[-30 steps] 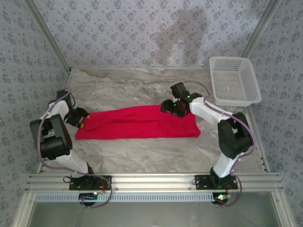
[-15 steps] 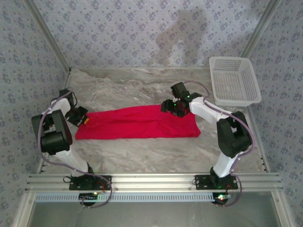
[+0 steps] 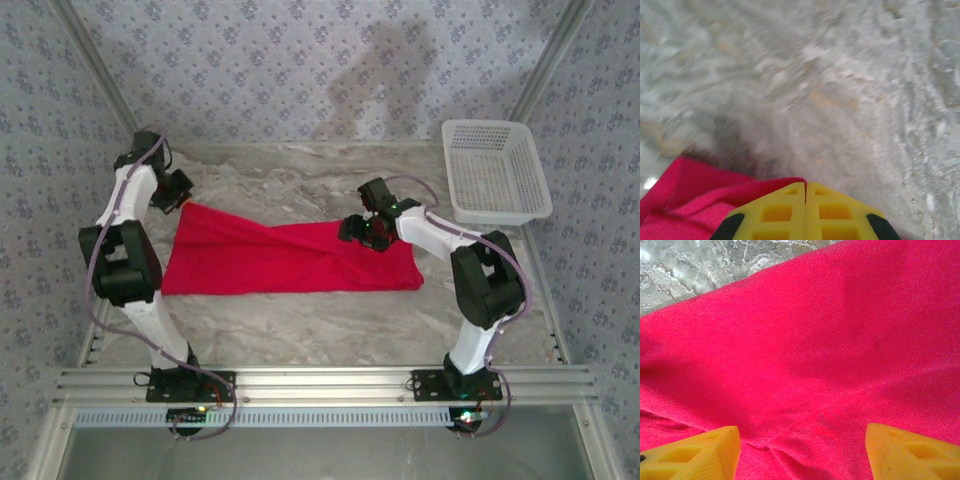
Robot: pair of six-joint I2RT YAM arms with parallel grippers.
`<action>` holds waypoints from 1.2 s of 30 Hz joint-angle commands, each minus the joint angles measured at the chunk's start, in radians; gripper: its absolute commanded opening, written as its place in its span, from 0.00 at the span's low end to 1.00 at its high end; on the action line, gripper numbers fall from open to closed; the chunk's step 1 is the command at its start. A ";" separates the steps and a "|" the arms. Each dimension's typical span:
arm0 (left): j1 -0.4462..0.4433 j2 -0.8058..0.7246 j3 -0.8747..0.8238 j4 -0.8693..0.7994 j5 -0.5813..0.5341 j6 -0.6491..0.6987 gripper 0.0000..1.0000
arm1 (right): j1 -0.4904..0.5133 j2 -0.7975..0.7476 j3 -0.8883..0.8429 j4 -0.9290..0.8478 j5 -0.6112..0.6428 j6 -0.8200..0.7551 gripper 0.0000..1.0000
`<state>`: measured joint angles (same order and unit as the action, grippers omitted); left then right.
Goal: Fold the inside-out t-shirt
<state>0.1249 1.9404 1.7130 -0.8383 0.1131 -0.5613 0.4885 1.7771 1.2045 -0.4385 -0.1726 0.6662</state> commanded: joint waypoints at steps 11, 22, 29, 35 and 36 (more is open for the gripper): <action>-0.123 -0.205 -0.258 0.294 -0.207 0.412 0.00 | 0.033 0.125 -0.060 0.047 -0.010 0.049 0.68; -0.143 -0.597 -0.879 0.557 -0.525 0.313 0.00 | 0.033 0.094 -0.062 0.030 -0.001 0.032 0.68; -0.084 -0.691 -0.970 0.565 -0.489 0.257 0.00 | 0.036 0.061 -0.042 0.008 0.013 0.035 0.68; -0.060 -0.656 -0.982 0.580 -0.418 0.247 0.00 | 0.061 0.019 0.031 -0.017 0.015 0.036 0.68; -0.060 -0.644 -0.976 0.571 -0.413 0.249 0.00 | 0.067 0.019 0.044 -0.016 0.012 0.039 0.69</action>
<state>0.0589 1.2743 0.7284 -0.2840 -0.3313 -0.2974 0.5385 1.8397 1.1835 -0.4175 -0.1692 0.6956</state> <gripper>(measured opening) 0.039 0.683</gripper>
